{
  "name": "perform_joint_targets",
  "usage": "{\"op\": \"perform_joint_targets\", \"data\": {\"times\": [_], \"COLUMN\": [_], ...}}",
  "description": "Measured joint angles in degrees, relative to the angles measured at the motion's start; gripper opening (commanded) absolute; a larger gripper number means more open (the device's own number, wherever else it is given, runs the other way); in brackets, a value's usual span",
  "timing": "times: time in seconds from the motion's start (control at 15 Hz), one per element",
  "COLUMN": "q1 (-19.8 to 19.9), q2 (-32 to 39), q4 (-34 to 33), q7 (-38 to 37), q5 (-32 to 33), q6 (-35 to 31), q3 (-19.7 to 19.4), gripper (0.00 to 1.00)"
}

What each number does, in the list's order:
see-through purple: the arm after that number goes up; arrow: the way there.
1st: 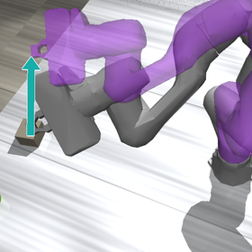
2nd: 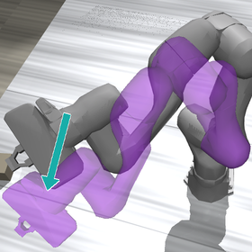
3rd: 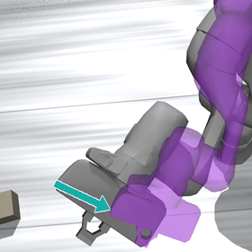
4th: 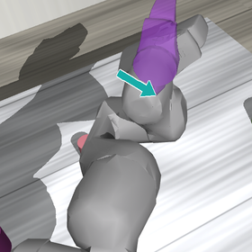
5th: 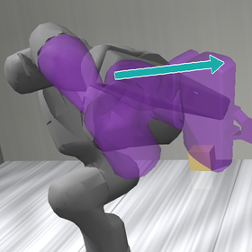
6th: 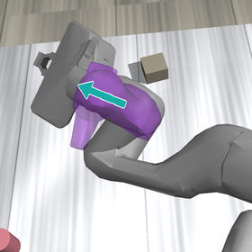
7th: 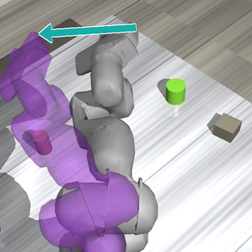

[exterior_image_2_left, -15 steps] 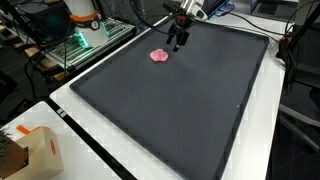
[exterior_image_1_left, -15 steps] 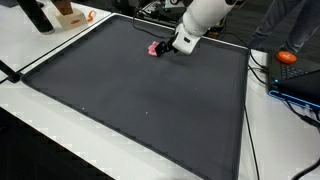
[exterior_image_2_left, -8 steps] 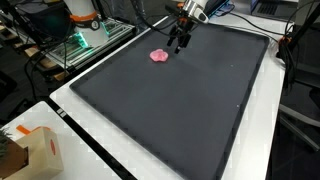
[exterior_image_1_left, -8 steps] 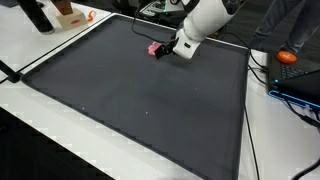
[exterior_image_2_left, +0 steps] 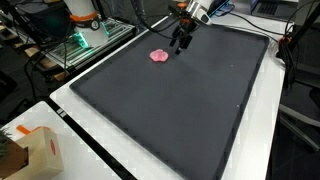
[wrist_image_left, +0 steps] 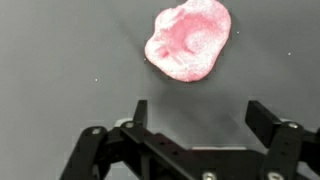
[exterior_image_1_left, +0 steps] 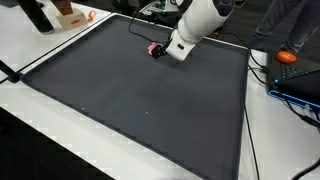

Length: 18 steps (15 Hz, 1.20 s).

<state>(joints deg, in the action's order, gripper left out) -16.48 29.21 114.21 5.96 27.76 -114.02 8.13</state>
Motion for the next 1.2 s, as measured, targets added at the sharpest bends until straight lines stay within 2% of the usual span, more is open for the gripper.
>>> {"op": "perform_joint_targets", "data": {"times": [1.2], "q1": [10.99], "q2": [1.32], "q4": [-5.69], "q7": [-16.12], "q5": [-25.33], "q6": [0.58], "q3": [-6.42], "gripper": [1.00]}}
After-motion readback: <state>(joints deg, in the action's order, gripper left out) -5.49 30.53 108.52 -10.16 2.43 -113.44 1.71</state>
